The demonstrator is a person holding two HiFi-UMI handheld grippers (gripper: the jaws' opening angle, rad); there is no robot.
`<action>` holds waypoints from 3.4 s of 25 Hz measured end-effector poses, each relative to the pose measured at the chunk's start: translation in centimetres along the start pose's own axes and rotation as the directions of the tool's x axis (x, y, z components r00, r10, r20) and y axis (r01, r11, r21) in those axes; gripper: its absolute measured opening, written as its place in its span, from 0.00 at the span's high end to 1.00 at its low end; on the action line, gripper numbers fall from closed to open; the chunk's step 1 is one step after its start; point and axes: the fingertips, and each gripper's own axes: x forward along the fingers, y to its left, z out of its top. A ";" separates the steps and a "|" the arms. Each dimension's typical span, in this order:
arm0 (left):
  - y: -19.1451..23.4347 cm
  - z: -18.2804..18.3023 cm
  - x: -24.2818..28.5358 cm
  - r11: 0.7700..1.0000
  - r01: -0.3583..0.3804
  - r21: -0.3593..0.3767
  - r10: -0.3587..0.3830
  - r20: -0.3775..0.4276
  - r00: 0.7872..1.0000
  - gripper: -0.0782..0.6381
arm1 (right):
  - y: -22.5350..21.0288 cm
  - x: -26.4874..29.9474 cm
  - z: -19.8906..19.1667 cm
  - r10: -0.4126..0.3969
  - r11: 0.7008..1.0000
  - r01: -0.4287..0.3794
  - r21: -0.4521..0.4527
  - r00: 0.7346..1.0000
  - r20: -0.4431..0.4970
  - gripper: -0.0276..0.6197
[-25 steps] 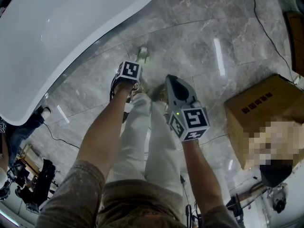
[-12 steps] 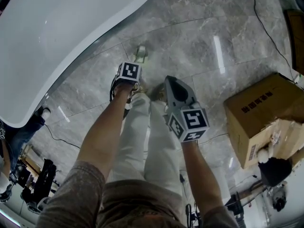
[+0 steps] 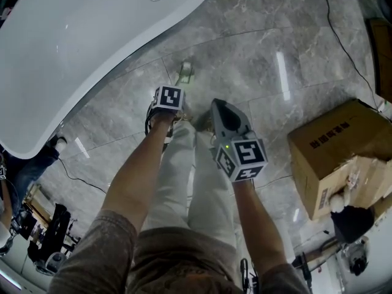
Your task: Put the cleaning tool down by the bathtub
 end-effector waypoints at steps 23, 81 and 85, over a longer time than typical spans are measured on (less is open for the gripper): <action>0.1 -2.2 -5.4 0.999 0.035 -0.022 -0.032 0.136 0.990 0.74 | 4.4 -5.0 -0.4 0.016 1.000 -0.016 -0.011 1.000 -0.018 0.96; -11.4 -7.2 -56.8 0.946 0.121 0.300 -0.312 0.744 0.592 0.89 | 22.7 -25.4 20.2 0.267 0.949 -0.241 -0.204 0.957 0.111 0.96; -12.8 -8.8 -60.2 0.918 0.189 0.349 -0.396 0.765 0.509 0.89 | 24.4 -27.6 22.0 0.295 0.927 -0.244 -0.286 0.943 0.152 0.96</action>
